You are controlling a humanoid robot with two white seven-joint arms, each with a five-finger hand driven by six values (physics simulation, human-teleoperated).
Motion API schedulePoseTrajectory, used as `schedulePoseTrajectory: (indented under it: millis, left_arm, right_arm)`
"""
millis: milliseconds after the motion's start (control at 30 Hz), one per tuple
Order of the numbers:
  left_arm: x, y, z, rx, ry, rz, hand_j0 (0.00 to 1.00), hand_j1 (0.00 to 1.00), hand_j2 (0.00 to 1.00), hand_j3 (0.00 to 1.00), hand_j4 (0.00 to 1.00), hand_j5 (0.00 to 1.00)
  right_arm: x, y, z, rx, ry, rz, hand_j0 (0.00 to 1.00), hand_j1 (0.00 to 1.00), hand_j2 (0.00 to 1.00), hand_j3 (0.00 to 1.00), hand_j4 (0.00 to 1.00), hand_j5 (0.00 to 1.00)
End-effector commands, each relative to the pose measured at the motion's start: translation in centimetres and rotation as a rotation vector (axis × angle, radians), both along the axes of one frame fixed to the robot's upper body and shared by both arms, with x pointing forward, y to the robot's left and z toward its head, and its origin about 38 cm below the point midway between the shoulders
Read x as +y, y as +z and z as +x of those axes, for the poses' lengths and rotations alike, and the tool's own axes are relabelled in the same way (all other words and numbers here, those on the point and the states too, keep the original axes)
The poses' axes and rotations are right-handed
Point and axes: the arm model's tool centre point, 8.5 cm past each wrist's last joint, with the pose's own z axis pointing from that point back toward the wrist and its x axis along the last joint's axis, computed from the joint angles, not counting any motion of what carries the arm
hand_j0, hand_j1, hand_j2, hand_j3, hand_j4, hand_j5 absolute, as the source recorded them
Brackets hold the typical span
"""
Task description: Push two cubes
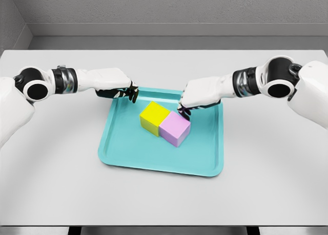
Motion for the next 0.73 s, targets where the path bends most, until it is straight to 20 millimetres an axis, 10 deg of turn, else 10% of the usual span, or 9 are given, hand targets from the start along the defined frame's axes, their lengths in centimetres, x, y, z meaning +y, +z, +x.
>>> schedulePoseTrajectory:
  millis: [0, 133, 233, 267, 333, 400, 500, 567, 700]
  left_arm:
    - [1.0, 0.6, 0.1, -0.005, 0.021, -0.008, 0.40, 0.40, 0.40, 0.40, 0.40, 0.40]
    - [11.1, 4.9, -0.1, -0.048, 0.202, -0.045, 0.44, 0.44, 0.44, 0.44, 0.44, 0.44]
    - [12.7, 4.6, 0.3, -0.024, 0.256, -0.081, 1.00, 1.00, 1.00, 1.00, 1.00, 1.00]
    - [14.2, 4.2, 0.3, -0.006, 0.297, -0.075, 1.00, 1.00, 1.00, 1.00, 1.00, 1.00]
    - [15.9, 2.6, 0.7, 0.053, 0.366, -0.123, 1.00, 1.00, 1.00, 1.00, 1.00, 1.00]
    - [16.9, 2.0, 0.7, 0.073, 0.399, -0.130, 1.00, 1.00, 1.00, 1.00, 1.00, 1.00]
    - [16.6, 1.9, 0.8, 0.074, 0.394, -0.134, 1.00, 1.00, 1.00, 1.00, 1.00, 1.00]
    - [16.6, 1.9, 0.8, 0.074, 0.394, -0.134, 1.00, 1.00, 1.00, 1.00, 1.00, 1.00]
    - [16.6, 1.9, 0.8, 0.075, 0.395, -0.134, 1.00, 1.00, 1.00, 1.00, 1.00, 1.00]
  right_arm:
    - [0.1, -0.1, -0.2, 0.004, 0.004, 0.001, 0.40, 0.40, 0.40, 0.40, 0.40, 0.40]
    - [0.0, 0.2, 0.1, 0.000, -0.003, 0.003, 0.41, 0.41, 0.41, 0.41, 0.41, 0.41]
    - [-1.6, 2.3, 2.0, -0.041, -0.076, 0.044, 0.54, 0.54, 0.54, 0.54, 0.54, 0.54]
    - [-2.3, 4.0, 2.7, -0.071, -0.108, 0.082, 0.65, 0.65, 0.65, 0.65, 0.65, 0.65]
    - [-6.8, 8.5, 3.9, -0.161, -0.220, 0.160, 1.00, 1.00, 1.00, 1.00, 1.00, 1.00]
    - [-15.1, 11.9, 3.7, -0.223, -0.396, 0.207, 1.00, 1.00, 1.00, 1.00, 1.00, 1.00]
    - [-23.4, 8.1, 1.7, -0.026, -0.589, 0.296, 1.00, 1.00, 1.00, 1.00, 1.00, 1.00]
    - [-22.4, 4.4, 1.2, 0.057, -0.568, 0.222, 1.00, 1.00, 1.00, 1.00, 1.00, 1.00]
    - [-21.9, 3.7, 1.0, 0.075, -0.553, 0.199, 1.00, 1.00, 1.00, 1.00, 1.00, 1.00]
